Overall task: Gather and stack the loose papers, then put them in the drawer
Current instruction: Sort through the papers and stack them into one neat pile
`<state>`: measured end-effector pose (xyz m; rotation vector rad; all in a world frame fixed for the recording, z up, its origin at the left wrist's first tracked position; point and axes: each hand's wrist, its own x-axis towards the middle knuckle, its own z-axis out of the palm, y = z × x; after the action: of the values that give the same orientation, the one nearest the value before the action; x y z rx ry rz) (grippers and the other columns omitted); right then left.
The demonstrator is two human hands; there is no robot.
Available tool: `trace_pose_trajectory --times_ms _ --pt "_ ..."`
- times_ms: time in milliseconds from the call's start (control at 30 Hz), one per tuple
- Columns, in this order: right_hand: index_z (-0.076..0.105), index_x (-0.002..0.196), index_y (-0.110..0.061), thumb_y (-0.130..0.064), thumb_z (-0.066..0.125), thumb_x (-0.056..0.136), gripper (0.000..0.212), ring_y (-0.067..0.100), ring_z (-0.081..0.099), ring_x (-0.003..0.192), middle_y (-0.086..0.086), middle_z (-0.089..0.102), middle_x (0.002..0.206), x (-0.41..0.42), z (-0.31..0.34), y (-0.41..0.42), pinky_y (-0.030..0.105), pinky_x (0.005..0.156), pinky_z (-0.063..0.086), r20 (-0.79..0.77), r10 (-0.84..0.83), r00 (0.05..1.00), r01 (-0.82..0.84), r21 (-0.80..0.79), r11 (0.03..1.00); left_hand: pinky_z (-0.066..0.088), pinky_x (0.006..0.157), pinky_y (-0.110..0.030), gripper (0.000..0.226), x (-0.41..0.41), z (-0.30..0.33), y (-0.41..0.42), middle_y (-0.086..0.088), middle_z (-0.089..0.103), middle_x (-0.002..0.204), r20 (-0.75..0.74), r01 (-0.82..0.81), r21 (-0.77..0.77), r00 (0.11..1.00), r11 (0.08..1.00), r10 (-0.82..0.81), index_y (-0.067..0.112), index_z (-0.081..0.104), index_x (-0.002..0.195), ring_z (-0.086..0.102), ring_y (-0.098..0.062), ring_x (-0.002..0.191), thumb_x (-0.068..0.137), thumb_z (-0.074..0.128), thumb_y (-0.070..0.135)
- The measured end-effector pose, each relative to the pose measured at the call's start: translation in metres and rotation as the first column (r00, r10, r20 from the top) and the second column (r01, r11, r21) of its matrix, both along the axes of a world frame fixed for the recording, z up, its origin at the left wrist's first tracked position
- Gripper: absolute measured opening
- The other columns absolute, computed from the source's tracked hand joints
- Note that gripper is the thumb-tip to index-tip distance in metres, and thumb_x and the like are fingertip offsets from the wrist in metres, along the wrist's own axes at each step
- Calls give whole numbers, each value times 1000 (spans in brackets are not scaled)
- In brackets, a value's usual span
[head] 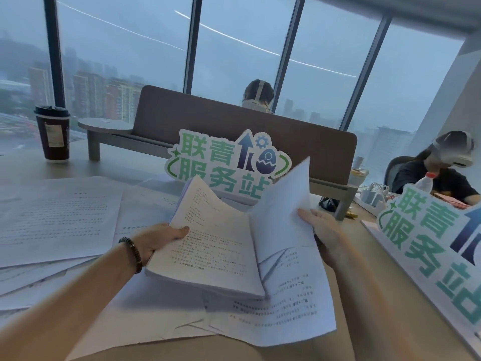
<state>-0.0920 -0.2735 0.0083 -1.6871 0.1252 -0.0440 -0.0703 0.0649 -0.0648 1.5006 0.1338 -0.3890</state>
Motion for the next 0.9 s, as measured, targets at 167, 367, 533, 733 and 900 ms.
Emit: trace_pose_trajectory --times_ms 167,367,533,733,900 --pt "72 95 -6 -20 59 99 19 17 74 70 7 78 85 -8 47 34 32 68 61 133 93 987 -88 -45 995 61 69 -43 30 -1 0 1 -24 71 107 5 22 50 1000 999 -22 -3 60 121 70 -37 86 97 55 16" --pt "63 118 1 -27 56 97 36 14 70 59 7 73 80 -6 91 32 22 53 57 176 113 978 -148 202 968 61 62 -39 29 -2 0 1 -19 72 102 29 31 56 999 998 -33 -1 61 119 72 -33 80 98 55 17" --pt "63 123 1 -31 55 99 41 23 72 74 15 74 101 7 67 20 33 71 61 94 41 995 -58 183 981 61 73 -45 31 -1 0 3 -16 75 97 37 3 23 999 1000 -4 4 63 113 73 -34 83 96 58 28" --pt "58 122 7 -18 68 92 40 31 67 88 19 70 109 36 -7 16 39 79 57 -54 -184 981 190 139 972 60 67 -40 80 -2 4 3 -25 67 119 11 110 -71 994 991 -109 8 61 127 70 -35 87 65 78 56" --pt "53 104 -6 -9 61 97 11 29 64 85 16 65 106 39 -63 27 46 82 57 -195 -228 954 269 223 937 62 73 -43 87 -6 5 -1 -24 70 113 53 157 -118 987 980 -152 10 60 121 73 -34 86 52 84 56"
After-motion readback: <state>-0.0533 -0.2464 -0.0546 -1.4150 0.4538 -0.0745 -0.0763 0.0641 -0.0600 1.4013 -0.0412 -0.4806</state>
